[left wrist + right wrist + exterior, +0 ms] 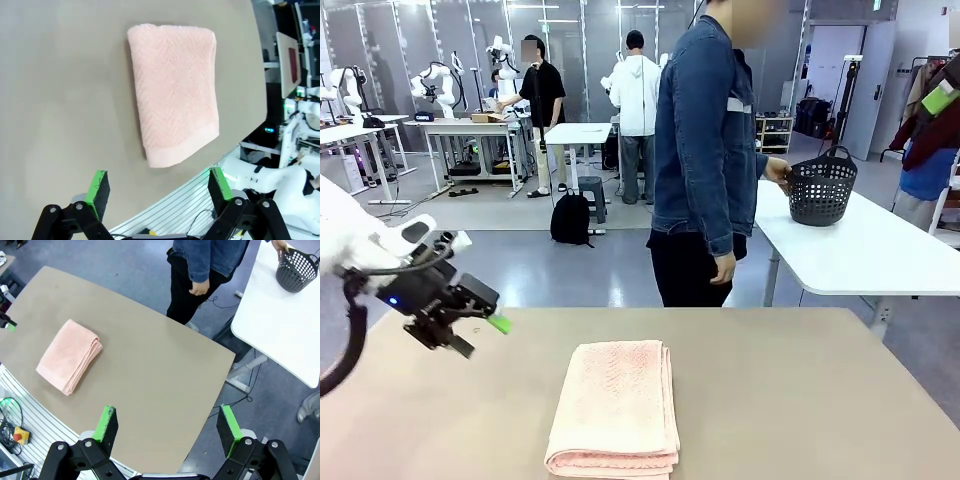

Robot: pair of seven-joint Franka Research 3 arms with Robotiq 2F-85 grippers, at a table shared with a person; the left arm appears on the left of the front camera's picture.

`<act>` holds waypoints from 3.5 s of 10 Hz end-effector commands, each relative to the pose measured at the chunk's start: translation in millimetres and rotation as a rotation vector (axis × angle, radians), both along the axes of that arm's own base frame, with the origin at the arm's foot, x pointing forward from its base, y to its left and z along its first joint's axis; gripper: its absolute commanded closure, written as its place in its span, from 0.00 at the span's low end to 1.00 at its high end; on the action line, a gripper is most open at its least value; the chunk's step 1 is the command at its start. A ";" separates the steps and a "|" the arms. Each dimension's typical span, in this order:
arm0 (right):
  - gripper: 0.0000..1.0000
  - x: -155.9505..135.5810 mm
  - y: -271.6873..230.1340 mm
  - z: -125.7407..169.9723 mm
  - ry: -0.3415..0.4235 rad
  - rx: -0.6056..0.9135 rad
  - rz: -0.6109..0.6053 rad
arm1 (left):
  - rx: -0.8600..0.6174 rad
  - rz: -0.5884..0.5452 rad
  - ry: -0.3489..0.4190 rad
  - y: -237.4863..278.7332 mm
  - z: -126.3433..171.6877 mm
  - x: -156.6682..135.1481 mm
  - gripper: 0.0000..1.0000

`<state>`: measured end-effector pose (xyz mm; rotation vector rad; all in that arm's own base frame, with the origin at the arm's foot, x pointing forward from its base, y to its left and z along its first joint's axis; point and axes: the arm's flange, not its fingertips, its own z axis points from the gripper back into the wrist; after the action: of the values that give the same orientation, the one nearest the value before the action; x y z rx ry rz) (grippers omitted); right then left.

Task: Fold the towel.
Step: Pick up the 100 cm Hotel Towel and place it on the left side of the table.

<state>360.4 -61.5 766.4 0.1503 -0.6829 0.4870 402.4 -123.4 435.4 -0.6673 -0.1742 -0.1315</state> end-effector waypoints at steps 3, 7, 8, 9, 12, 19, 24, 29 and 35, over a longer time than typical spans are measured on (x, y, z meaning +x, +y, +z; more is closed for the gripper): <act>0.00 1.2 -1.3 -0.2 -0.002 -0.009 0.006 | -0.081 -0.015 -0.003 -42.1 -57.4 12.0 0.00; 0.00 1.2 -1.3 -0.2 -0.002 -0.009 0.006 | -0.074 -0.021 0.037 -42.4 -57.6 4.7 0.00; 0.00 1.2 -1.3 -0.2 -0.002 -0.009 0.006 | -0.074 -0.021 0.037 -42.4 -57.6 4.7 0.00; 0.00 1.2 -1.3 -0.2 -0.002 -0.009 0.006 | -0.074 -0.021 0.037 -42.4 -57.6 4.7 0.00; 0.00 1.2 -1.3 -0.2 -0.002 -0.009 0.006 | -0.071 -0.013 0.026 -41.0 -61.8 6.6 0.00; 0.00 1.2 -1.3 -0.2 -0.002 -0.009 0.006 | -0.149 0.005 -0.041 -72.5 -124.4 41.9 0.00; 0.00 1.2 -1.3 -0.2 -0.002 -0.009 0.006 | -0.203 0.024 -0.036 -96.9 -155.8 36.6 0.00; 0.00 1.2 -1.3 -0.2 -0.002 -0.009 0.006 | -0.305 -0.030 -0.036 -102.1 -164.2 29.7 0.47; 0.00 1.2 -1.3 -0.2 -0.002 -0.009 0.006 | -0.307 -0.049 -0.069 -94.0 -165.2 30.3 0.96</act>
<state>360.5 -61.6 766.4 0.1514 -0.6831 0.4876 433.7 -216.4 273.1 -0.9497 -0.2332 -0.1542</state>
